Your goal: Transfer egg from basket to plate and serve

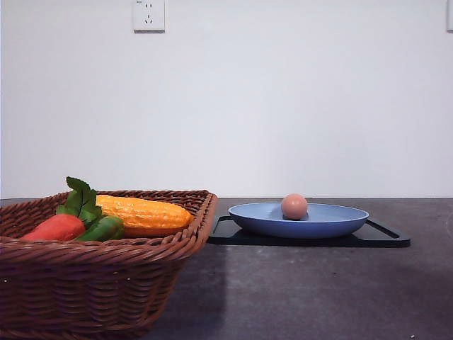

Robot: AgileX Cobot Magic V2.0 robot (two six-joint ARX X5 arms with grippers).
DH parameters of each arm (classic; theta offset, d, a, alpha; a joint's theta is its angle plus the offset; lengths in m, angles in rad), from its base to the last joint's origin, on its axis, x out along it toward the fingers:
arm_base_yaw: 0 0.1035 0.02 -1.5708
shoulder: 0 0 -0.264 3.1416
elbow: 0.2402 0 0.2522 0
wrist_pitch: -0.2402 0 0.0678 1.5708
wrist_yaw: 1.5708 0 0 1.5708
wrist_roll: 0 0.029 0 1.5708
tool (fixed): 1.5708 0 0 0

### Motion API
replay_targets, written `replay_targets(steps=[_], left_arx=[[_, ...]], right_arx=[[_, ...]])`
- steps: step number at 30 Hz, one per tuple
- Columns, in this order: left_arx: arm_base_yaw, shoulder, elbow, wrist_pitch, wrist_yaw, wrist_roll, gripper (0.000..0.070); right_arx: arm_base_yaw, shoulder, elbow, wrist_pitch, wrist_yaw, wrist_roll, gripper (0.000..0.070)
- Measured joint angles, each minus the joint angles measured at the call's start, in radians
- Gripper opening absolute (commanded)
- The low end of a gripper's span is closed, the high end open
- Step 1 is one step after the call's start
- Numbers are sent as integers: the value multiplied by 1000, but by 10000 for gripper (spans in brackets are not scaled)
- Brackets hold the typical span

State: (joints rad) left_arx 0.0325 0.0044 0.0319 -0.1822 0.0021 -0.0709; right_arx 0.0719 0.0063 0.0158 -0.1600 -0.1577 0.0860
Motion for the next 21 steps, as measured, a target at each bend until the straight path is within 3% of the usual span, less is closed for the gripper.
replay_targets(steps=[21], left_arx=[[0, 0, 0, 0, 0, 0, 0]], right_arx=[[0, 0, 0, 0, 0, 0, 0]])
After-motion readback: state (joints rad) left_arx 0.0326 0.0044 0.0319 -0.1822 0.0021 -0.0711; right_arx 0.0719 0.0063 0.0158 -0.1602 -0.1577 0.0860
